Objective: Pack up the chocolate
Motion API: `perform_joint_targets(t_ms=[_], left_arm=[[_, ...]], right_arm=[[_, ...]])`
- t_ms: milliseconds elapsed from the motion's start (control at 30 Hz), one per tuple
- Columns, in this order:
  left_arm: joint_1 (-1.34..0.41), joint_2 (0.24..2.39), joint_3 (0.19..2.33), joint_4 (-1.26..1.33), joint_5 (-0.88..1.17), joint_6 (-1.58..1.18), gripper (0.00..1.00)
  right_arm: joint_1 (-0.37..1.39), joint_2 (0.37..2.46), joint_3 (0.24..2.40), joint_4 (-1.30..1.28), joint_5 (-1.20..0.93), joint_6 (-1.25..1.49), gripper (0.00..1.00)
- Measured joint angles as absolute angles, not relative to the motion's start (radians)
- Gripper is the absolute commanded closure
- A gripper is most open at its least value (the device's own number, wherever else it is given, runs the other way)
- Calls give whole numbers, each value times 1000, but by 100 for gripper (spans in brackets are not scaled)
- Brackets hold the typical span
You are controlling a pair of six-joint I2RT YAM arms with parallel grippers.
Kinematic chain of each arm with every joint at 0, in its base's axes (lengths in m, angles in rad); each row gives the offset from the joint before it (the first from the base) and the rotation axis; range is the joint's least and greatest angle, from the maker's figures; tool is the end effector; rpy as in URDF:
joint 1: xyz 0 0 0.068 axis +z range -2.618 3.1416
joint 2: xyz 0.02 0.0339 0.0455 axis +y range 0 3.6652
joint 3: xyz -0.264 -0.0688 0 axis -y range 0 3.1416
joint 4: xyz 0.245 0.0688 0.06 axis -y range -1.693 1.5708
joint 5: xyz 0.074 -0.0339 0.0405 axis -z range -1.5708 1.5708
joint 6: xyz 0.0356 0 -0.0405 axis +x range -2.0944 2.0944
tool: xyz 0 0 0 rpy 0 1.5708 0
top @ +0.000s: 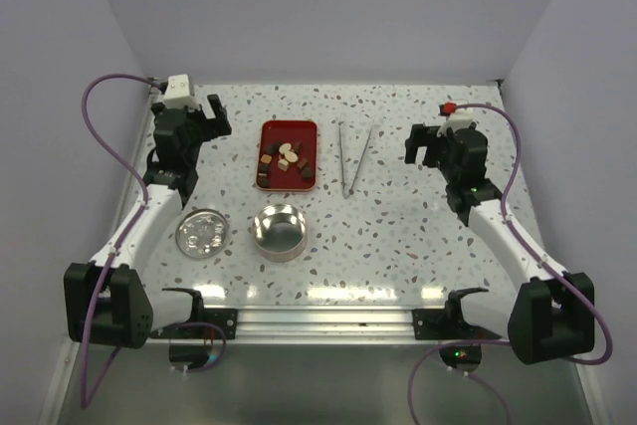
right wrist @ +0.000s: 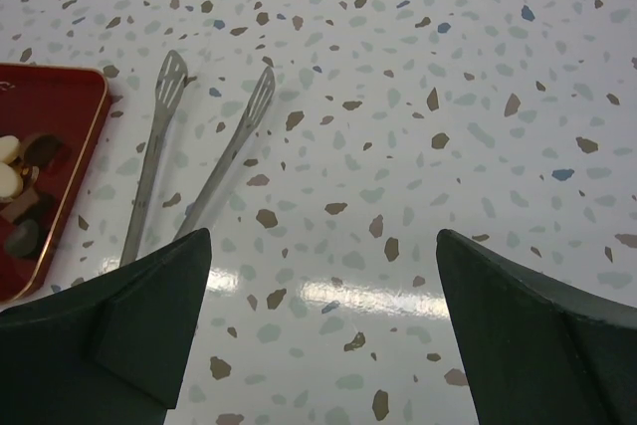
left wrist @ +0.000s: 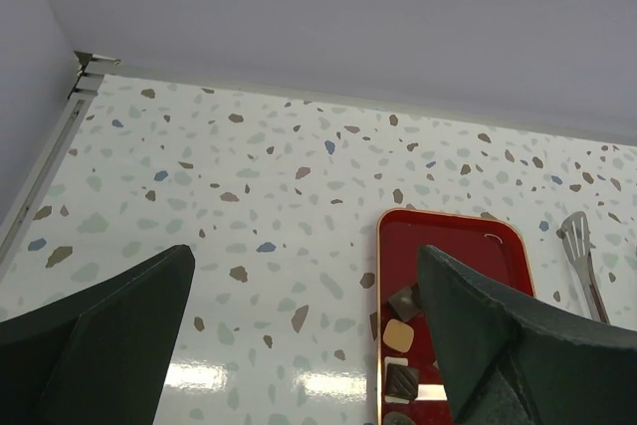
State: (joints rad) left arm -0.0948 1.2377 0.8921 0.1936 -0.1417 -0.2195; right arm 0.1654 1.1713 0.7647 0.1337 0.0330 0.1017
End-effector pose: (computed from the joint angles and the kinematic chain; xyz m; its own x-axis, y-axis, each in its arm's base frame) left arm 0.2917 -0.0227 0.3199 -0.1373 -0.2035 -0.9694 -0.0770 0.9779 -0.1944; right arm 0.2681 0.0436 0.2854 -0.2780 0.0565 -0.9589 -0.1055 0.9904 0.0889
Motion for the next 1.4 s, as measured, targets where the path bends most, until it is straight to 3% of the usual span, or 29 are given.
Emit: perform_joint_targets(t_ms=[300, 900, 1400], left_arm=[[-99, 1235, 892, 194, -142, -218, 0], [-105, 1234, 892, 190, -141, -225, 0], [-105, 1235, 890, 194, -137, -225, 0]], right_arm=[[172, 1193, 786, 111, 30, 99, 1], [439, 1720, 1021, 93, 4, 297, 1], [528, 1904, 1203, -7, 126, 310, 2]])
